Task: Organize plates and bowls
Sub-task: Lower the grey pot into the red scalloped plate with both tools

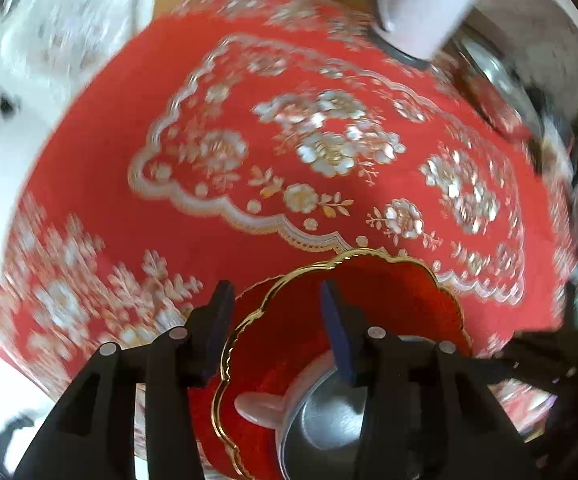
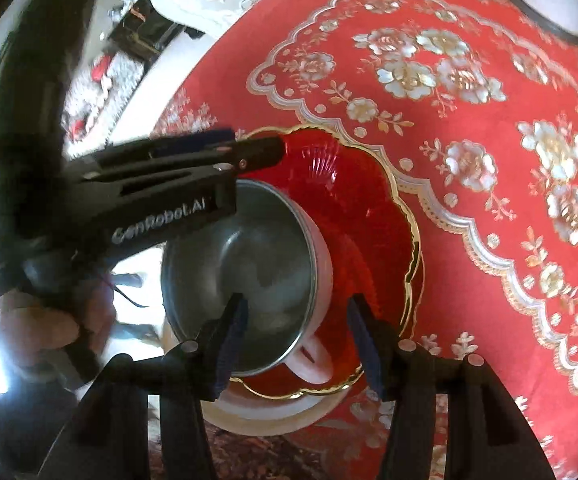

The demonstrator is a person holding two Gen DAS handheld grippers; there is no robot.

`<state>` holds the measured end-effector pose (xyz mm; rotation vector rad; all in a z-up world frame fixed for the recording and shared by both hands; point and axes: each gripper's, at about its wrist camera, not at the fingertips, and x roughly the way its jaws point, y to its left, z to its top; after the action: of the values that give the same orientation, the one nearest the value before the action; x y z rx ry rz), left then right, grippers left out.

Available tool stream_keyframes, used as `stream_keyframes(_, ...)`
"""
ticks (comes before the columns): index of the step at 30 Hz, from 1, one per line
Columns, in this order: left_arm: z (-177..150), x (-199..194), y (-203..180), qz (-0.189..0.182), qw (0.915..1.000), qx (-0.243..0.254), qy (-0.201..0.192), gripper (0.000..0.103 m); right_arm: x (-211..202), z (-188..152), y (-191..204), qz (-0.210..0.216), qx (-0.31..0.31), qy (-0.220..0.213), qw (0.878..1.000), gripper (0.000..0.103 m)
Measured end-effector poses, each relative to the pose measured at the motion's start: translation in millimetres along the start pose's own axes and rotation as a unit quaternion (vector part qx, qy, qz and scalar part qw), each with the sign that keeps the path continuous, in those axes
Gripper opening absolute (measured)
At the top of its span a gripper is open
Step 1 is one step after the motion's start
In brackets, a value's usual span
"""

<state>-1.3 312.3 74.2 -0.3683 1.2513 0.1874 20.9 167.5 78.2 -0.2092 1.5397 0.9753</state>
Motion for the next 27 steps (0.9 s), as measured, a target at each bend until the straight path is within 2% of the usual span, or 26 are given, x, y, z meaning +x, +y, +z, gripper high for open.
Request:
stream_keyframes(1,0,2,6,-0.013,0.9998,-0.016,0.004,0.043,-2,1,-1,-0.001,0.002,-0.003,1.000,0.054)
stream_keyframes(2,0,3,9,-0.012,0.9997,-0.022,0.004,0.043,-3,1,0,-0.005,0.000,-0.005,1.000,0.054)
stream_keyframes(8,0,-11,7,-0.012,0.9994,-0.017,-0.027,0.043,-9,0,2,0.003,-0.003,-0.012,1.000,0.054)
stream_keyframes(27,3,-12,7,-0.013,0.9991,-0.020,-0.035,0.043,1,1,3,0.005,-0.001,-0.006,1.000,0.055)
